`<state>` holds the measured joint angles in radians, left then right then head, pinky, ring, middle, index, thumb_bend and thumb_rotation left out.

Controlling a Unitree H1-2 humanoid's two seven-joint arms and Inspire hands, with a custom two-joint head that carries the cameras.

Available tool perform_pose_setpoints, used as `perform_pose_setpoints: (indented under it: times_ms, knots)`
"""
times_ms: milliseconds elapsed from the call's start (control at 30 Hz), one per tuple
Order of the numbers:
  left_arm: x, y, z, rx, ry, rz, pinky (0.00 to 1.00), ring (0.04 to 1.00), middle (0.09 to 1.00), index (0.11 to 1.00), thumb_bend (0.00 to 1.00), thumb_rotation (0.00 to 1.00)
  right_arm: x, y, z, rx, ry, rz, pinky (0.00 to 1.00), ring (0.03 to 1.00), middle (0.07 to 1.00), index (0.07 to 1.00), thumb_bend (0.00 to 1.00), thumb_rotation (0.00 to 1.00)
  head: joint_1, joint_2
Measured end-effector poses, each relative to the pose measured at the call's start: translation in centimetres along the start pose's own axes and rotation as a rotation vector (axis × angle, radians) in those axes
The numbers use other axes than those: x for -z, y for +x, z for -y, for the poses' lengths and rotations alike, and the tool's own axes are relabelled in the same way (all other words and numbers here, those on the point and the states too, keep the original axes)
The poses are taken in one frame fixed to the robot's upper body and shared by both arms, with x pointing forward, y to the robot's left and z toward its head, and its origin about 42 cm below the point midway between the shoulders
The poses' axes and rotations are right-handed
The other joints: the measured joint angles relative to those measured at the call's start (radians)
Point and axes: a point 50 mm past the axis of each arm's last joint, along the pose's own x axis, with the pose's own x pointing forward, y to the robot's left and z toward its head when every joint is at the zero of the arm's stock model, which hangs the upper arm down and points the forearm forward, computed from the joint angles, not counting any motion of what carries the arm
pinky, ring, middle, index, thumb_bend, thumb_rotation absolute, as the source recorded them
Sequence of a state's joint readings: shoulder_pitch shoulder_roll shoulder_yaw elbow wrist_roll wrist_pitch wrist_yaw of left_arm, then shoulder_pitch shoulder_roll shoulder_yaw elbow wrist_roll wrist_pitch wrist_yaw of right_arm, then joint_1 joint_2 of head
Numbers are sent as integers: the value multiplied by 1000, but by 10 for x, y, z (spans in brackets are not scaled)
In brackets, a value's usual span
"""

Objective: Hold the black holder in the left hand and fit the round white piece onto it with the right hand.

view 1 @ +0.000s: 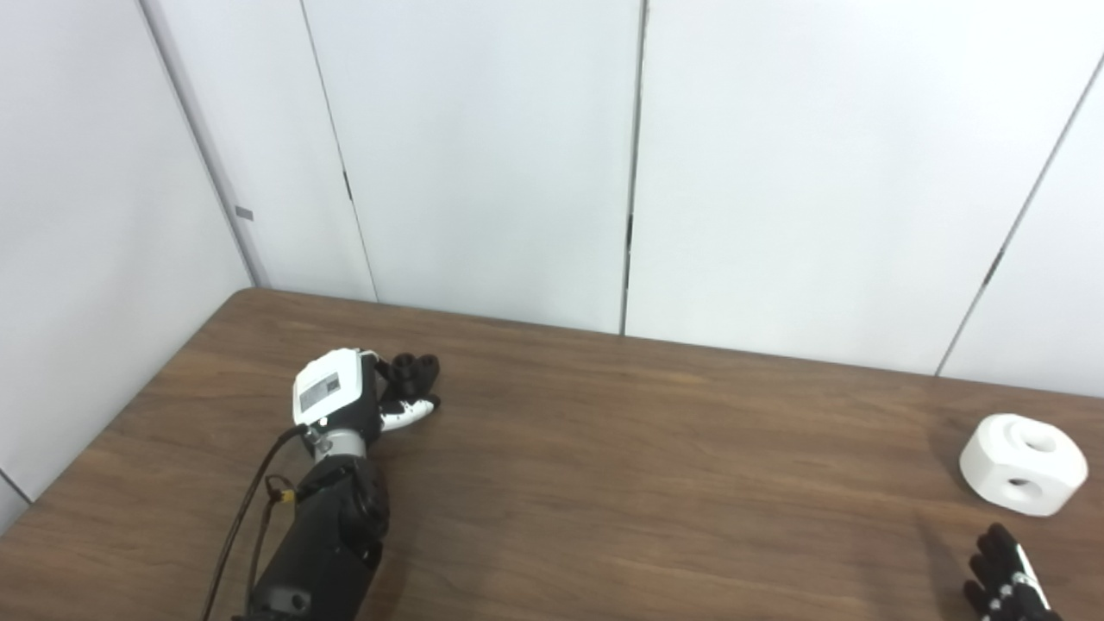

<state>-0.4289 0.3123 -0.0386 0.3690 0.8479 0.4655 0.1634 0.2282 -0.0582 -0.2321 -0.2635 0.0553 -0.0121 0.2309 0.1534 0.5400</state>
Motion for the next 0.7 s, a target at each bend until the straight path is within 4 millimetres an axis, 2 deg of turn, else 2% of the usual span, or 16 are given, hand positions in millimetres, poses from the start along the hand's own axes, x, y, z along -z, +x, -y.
perform_pose_setpoints:
  times_ms: [333,467,500,533,600,700]
  knots:
    - [-2,1,-1,-8,25,16,993,951,881,630,787,272,0,0,0,0,16,3,1000,1000,1000,1000,714,1000,-2,2]
    - [-2,1,-1,-12,26,18,991,951,870,589,771,223,-1,0,0,0,22,3,1000,1000,1000,1000,714,1000,-2,6]
    - [-3,0,-1,-17,25,20,995,952,866,531,624,136,-1,0,0,0,23,3,1000,1000,1000,1000,715,1000,-2,6]
    - [-3,0,-1,-22,22,22,997,953,863,510,574,105,-1,0,0,0,24,3,1000,1000,1000,1000,713,1000,-2,8]
    - [-4,0,-2,-29,12,27,997,951,853,490,533,74,-1,0,0,0,25,3,1000,1000,1000,1000,709,1000,-2,8]
    - [-4,1,-3,-41,-3,28,998,950,843,485,523,63,-1,0,0,-1,25,3,1000,1000,1000,1000,708,1000,-3,8]
